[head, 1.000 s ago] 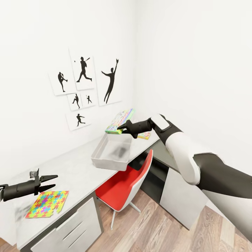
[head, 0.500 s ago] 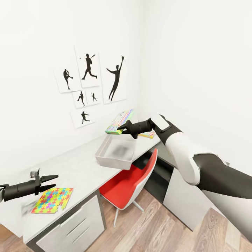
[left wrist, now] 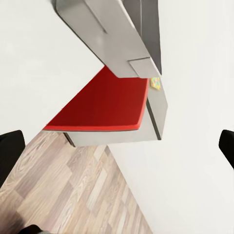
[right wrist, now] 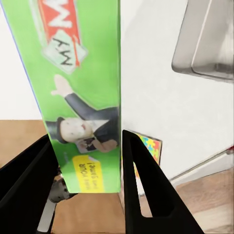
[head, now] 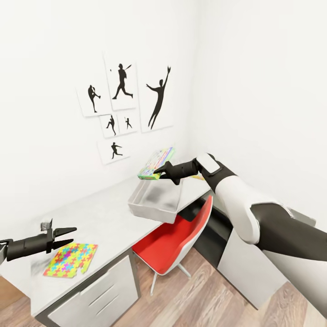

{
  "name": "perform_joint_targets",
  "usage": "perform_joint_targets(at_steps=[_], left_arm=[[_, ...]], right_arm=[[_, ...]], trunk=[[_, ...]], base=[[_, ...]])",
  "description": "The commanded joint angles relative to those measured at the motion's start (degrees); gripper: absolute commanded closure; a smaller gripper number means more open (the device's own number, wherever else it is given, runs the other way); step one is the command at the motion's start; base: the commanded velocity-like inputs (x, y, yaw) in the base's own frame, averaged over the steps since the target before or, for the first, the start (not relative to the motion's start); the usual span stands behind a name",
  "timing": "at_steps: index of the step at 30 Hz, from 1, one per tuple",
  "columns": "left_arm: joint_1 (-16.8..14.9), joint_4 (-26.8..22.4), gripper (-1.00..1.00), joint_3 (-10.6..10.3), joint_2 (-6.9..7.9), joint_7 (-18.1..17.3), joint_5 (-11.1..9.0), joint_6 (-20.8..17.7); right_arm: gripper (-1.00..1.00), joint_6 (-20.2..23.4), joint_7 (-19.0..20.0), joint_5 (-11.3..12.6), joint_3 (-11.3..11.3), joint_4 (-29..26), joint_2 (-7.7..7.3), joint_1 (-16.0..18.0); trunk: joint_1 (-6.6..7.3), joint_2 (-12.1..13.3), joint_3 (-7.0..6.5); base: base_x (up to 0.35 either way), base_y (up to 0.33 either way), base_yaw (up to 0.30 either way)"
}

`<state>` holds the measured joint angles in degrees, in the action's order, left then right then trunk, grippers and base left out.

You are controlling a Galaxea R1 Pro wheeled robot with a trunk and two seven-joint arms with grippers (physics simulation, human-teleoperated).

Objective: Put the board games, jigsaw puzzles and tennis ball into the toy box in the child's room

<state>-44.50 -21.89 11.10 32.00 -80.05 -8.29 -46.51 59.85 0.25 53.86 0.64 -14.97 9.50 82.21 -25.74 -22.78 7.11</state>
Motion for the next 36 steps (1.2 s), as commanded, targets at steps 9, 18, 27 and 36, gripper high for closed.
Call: perform_joint_targets(at_steps=[9, 18, 27, 36], left_arm=[[-0.07, 0.01, -1.0, 0.05, -0.03, -0.18, 0.03, -0.6], [-0.07, -0.07, -1.0, 0.06, -0.01, -0.33, -0.03, -0.6], [-0.01, -0.08, -1.0, 0.06, -0.01, -0.29, 0.02, -0.57], [0.02, -0.08, -1.0, 0.06, -0.14, -0.18, 0.03, -0.51]], right_arm=[[1.0, 0.15, -0.06, 0.53, -0.02, -0.06, -3.29, -1.35], [1.0, 0.15, -0.38, -0.01, 0.57, 0.59, -5.44, -1.44], [1.0, 0.15, 0.17, 0.06, 9.4, 0.29, -5.73, -1.44], [1.0, 0.15, 0.28, 0.1, 10.97, 0.15, -5.78, -1.44]], trunk=[[-0.04, -0.14, 0.39], [-0.04, -0.14, 0.4], [-0.04, -0.14, 0.4], [-0.04, -0.14, 0.4]], base=[[0.023, -0.178, 0.047], [0.001, -0.029, 0.001], [0.068, -0.001, 0.0], [0.018, -0.001, 0.0]])
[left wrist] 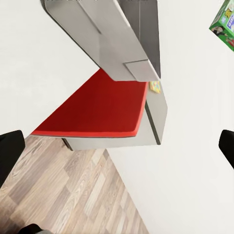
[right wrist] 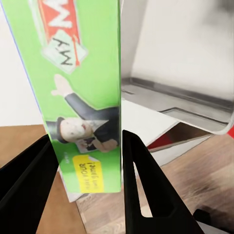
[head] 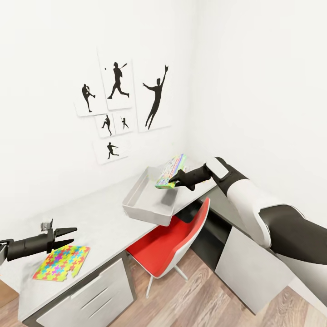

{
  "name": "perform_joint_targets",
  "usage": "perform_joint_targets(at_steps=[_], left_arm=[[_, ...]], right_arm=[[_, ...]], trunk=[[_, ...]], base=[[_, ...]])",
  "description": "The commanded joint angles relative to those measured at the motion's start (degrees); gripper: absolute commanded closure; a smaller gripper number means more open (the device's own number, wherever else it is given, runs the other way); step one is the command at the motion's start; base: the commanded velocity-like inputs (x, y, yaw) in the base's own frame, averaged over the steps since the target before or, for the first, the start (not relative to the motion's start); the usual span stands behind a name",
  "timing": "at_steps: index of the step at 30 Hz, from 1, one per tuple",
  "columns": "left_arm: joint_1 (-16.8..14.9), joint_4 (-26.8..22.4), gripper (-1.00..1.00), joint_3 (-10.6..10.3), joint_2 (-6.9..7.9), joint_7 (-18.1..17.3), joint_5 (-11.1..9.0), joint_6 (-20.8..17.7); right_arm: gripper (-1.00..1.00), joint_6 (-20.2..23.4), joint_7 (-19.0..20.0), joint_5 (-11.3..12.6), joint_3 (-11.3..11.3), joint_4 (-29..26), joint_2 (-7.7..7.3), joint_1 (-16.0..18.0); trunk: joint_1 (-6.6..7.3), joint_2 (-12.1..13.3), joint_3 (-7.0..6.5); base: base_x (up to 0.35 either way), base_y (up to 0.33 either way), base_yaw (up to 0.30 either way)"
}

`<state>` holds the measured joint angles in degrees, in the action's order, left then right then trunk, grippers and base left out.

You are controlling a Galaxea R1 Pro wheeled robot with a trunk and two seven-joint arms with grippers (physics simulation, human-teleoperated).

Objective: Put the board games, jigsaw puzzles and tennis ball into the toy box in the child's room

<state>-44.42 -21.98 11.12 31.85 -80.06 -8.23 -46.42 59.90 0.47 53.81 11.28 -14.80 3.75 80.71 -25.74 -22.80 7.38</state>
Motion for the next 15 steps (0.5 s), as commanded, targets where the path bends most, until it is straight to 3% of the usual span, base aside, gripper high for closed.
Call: perform_joint_targets(at_steps=[1, 15], left_arm=[[-0.05, 0.01, -1.0, 0.04, -0.01, -0.16, -0.03, -0.6], [0.02, 0.01, -1.0, 0.12, -0.6, -0.18, -0.11, -0.6]], right_arm=[[1.0, 0.1, 0.05, 0.15, 0.36, -0.04, -0.04, 0.06], [1.0, 0.1, 0.05, 0.07, 0.4, -0.23, 0.4, 0.06]], trunk=[[-0.04, -0.12, 0.13], [-0.04, -0.12, 0.13]], base=[[0.096, -0.042, 0.0], [0.052, -0.045, 0.005]])
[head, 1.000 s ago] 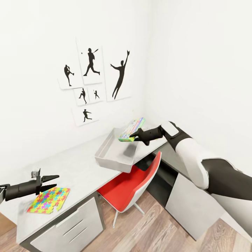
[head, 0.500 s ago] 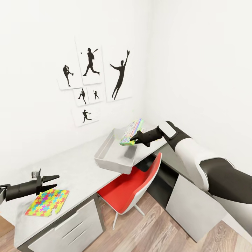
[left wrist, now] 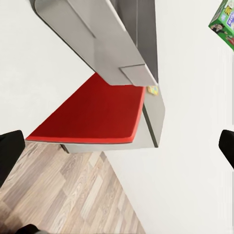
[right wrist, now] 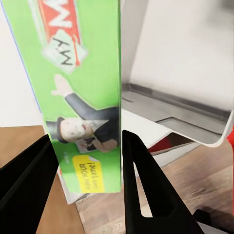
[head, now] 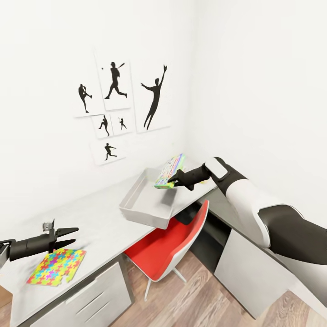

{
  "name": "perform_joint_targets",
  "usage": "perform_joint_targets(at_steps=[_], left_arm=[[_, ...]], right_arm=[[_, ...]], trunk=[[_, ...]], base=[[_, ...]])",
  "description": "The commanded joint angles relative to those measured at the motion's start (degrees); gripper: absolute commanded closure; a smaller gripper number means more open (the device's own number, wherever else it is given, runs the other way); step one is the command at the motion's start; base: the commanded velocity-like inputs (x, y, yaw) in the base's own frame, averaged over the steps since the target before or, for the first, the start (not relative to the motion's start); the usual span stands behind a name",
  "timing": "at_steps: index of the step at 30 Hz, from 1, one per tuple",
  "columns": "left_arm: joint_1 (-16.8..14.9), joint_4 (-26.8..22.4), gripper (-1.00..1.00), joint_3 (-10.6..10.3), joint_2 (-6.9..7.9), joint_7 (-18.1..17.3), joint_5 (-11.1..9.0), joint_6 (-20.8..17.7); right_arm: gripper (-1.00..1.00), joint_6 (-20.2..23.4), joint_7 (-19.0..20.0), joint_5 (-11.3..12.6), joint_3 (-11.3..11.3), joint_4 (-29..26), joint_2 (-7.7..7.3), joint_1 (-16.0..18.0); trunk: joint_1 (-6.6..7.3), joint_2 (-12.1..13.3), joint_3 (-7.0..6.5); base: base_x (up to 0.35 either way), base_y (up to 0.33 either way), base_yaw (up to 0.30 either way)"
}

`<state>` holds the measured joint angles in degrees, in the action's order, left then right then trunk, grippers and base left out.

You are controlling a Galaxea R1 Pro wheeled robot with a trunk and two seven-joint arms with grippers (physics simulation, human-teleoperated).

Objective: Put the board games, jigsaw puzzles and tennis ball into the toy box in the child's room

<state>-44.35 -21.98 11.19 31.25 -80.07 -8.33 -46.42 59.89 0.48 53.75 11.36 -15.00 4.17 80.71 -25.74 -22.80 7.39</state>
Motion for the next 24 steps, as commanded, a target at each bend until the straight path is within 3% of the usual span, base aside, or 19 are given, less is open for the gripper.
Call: perform_joint_targets(at_steps=[1, 9, 17, 24], left_arm=[[-0.05, 0.01, -1.0, 0.07, -0.08, -0.17, 0.0, -0.6], [0.06, 0.07, -1.0, 0.13, -0.35, -0.18, 0.05, -0.6], [0.15, 0.08, -1.0, 0.08, -0.4, -0.01, 0.12, -0.6], [0.22, 0.06, -1.0, 0.08, -0.65, 0.06, 0.14, -0.61]], right_arm=[[1.0, 0.11, 0.05, 0.14, 0.32, -0.03, 0.0, 0.06], [1.0, 0.11, 0.05, 0.13, 0.24, -0.03, -0.05, 0.06], [1.0, 0.11, 0.05, 0.21, 0.24, -0.03, -0.03, 0.06], [1.0, 0.11, 0.06, 0.37, 0.02, -0.03, -0.37, 0.06]], trunk=[[-0.04, -0.12, 0.13], [-0.04, -0.12, 0.13], [-0.04, -0.12, 0.13], [-0.04, -0.12, 0.2]], base=[[0.066, -0.002, 0.098], [0.049, 0.0, 0.223], [0.073, -0.036, 0.06], [0.083, -0.062, 0.181]])
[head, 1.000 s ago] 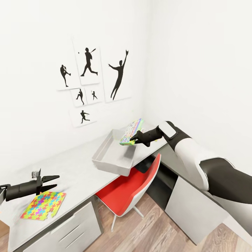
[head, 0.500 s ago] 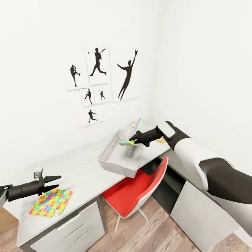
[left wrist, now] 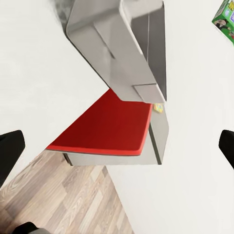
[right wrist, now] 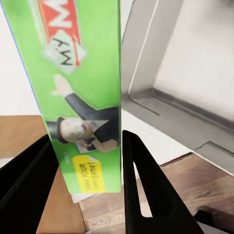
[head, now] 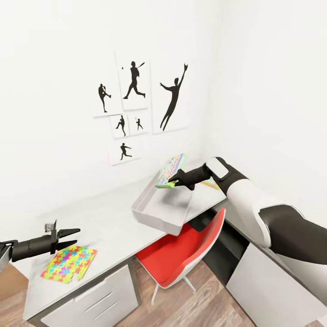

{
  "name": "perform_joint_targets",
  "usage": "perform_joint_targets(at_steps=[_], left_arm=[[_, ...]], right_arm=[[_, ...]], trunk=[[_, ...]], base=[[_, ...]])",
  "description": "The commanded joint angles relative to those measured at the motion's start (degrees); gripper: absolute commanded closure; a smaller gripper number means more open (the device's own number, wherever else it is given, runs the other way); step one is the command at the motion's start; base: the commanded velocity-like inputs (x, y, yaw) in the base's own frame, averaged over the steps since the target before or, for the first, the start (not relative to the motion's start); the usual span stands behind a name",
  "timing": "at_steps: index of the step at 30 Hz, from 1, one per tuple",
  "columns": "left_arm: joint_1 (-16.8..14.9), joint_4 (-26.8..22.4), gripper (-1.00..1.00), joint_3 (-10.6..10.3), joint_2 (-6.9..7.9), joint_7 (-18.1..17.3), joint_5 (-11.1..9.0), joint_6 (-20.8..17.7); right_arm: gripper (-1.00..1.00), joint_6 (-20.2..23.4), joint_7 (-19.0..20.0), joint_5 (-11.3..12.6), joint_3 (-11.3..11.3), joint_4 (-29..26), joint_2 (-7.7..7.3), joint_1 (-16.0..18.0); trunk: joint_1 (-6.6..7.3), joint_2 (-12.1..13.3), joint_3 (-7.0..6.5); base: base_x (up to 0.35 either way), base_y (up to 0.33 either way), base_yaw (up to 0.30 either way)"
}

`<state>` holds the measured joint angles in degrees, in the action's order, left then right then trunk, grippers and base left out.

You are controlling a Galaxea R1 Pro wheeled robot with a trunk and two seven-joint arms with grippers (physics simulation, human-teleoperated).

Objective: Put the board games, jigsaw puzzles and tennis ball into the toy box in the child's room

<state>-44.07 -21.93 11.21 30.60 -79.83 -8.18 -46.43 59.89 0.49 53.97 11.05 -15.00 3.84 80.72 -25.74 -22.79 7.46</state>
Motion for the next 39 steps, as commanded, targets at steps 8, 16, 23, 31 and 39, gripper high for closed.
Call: perform_joint_targets(at_steps=[8, 16, 23, 31, 39], left_arm=[[-0.05, 0.04, -1.0, -0.04, -0.19, -0.23, 0.01, -0.62], [0.03, 0.03, -1.0, -0.02, -0.16, -0.33, -0.04, -0.64], [0.03, -0.01, -1.0, 0.12, -0.11, -0.41, -0.04, -0.64], [0.04, 0.01, -1.0, 0.13, -0.11, -0.36, 0.0, -0.6], [0.04, 0.03, -1.0, 0.13, -0.11, -0.33, 0.01, -0.6]], right_arm=[[1.0, 0.11, 0.11, 0.55, -0.03, 0.5, -0.08, 0.06], [1.0, 0.11, -0.02, 0.53, -0.06, 3.26, 0.46, 0.06], [1.0, 0.11, -0.24, 0.53, -0.11, 6.17, 0.79, 0.06], [1.0, 0.11, -0.64, 0.47, -0.06, 8.5, 1.4, 0.06], [1.0, 0.11, -0.67, 0.52, -0.13, 8.62, 1.49, 0.06]], trunk=[[-0.04, -0.12, 0.15], [-0.04, -0.12, 0.15], [-0.04, -0.12, 0.15], [-0.04, -0.12, 0.15], [-0.04, -0.12, 0.15]], base=[[0.053, -0.06, 0.03], [0.041, -0.002, 0.001], [0.009, 0.0, 0.0], [0.0, 0.0, 0.0], [0.0, 0.0, 0.0]])
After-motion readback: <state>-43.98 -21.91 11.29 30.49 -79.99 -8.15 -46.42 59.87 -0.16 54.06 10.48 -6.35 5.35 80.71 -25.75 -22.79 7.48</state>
